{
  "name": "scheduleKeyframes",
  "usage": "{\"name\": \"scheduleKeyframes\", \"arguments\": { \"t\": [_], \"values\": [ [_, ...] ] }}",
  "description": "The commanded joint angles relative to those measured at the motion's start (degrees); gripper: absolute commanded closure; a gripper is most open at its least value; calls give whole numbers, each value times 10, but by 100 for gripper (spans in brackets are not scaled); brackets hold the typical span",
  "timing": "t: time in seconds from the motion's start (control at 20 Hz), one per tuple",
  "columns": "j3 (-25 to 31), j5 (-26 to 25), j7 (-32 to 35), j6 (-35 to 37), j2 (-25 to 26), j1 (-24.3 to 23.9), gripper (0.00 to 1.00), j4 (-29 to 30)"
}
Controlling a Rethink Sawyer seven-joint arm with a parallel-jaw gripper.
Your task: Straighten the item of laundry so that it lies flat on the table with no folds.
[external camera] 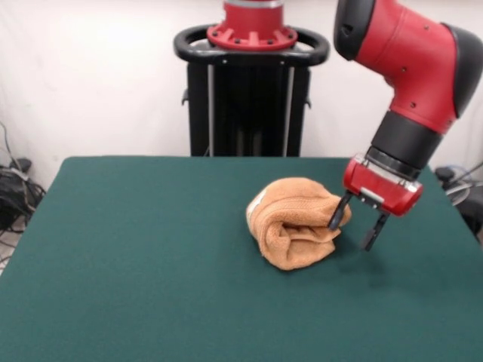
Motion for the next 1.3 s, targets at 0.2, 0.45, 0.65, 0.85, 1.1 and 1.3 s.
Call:
{"name": "scheduleKeyframes", "arguments": {
  "t": [0.2,0.45,0.65,0.85,1.1,1.3],
  "values": [
    [39,-43,36,29,26,-20,0,-39],
    [51,-56,33,35,32,-36,0,-46],
    [57,-74,25,59,25,-44,0,-41],
    [65,-87,19,78,16,-56,0,-40],
    [95,-102,14,103,-2,-82,0,-32],
    [113,-114,10,118,-12,-98,0,-31]
  ]
}}
